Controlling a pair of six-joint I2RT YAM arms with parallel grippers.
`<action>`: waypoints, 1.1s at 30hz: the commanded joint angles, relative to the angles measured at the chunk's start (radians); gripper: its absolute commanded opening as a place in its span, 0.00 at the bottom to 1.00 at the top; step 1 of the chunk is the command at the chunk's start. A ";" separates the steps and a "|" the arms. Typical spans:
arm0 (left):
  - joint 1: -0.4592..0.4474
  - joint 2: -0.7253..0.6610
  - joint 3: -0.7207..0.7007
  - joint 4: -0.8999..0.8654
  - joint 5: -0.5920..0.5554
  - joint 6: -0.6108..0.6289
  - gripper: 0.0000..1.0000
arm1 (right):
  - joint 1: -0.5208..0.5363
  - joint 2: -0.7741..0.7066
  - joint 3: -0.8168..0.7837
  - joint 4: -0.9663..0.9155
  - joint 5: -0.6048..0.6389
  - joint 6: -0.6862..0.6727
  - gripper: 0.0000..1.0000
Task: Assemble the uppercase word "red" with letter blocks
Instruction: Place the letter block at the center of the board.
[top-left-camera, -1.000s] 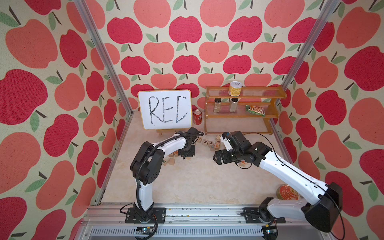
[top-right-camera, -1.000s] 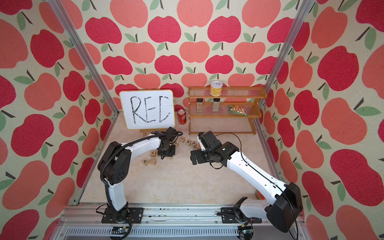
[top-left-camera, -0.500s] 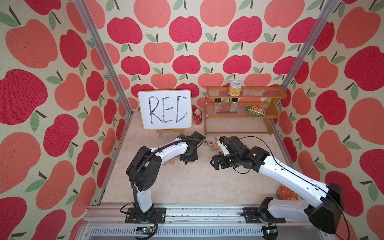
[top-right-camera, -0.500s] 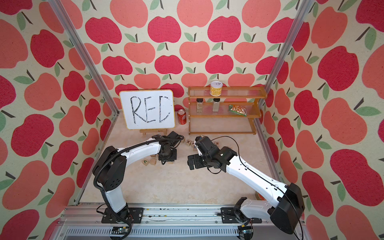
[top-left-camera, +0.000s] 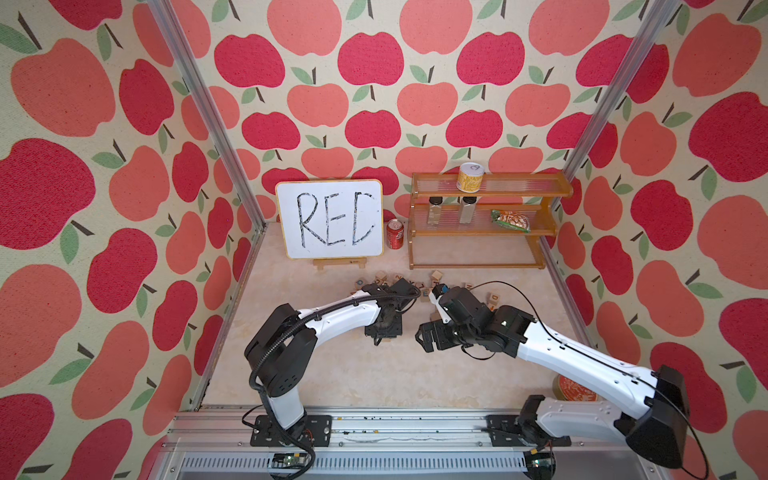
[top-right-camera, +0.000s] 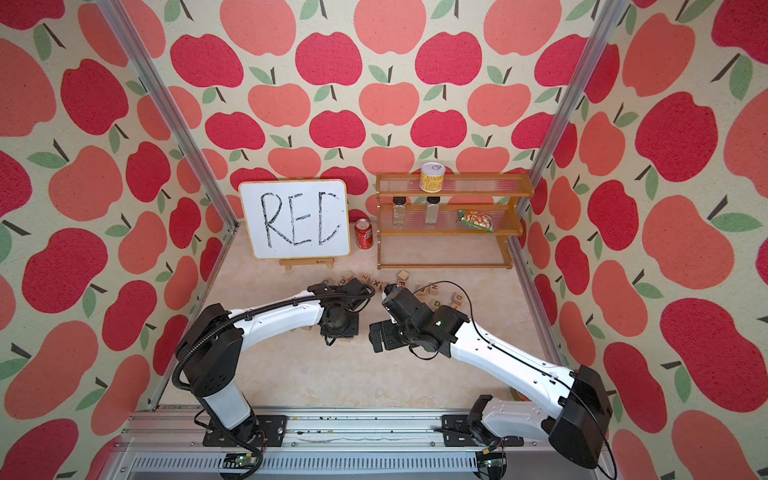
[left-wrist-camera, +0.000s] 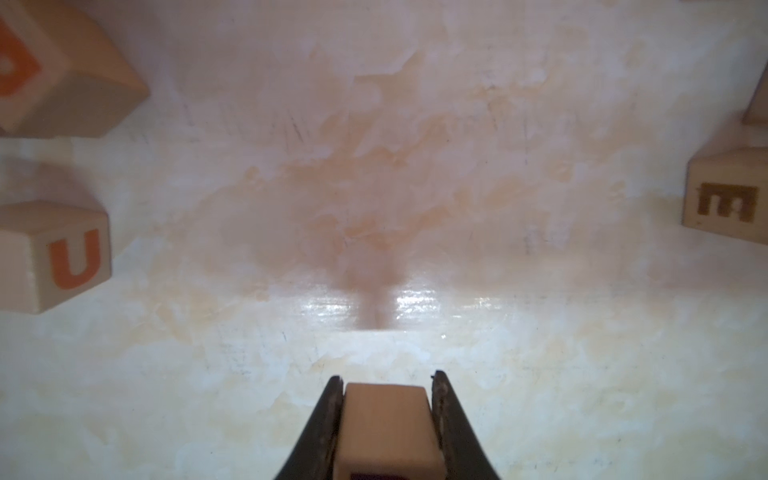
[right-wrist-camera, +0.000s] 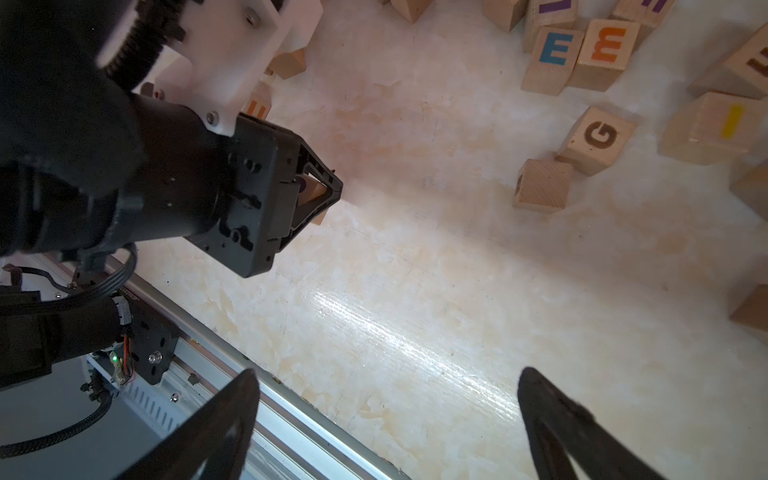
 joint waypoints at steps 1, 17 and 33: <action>-0.019 -0.039 -0.027 -0.014 -0.041 -0.034 0.00 | 0.021 -0.027 -0.029 0.030 0.028 0.046 0.99; -0.086 -0.166 -0.180 0.051 -0.063 -0.079 0.00 | 0.133 -0.070 -0.117 0.106 0.069 0.115 0.99; -0.121 -0.148 -0.261 0.141 -0.049 -0.131 0.00 | 0.204 -0.044 -0.138 0.132 0.101 0.165 0.99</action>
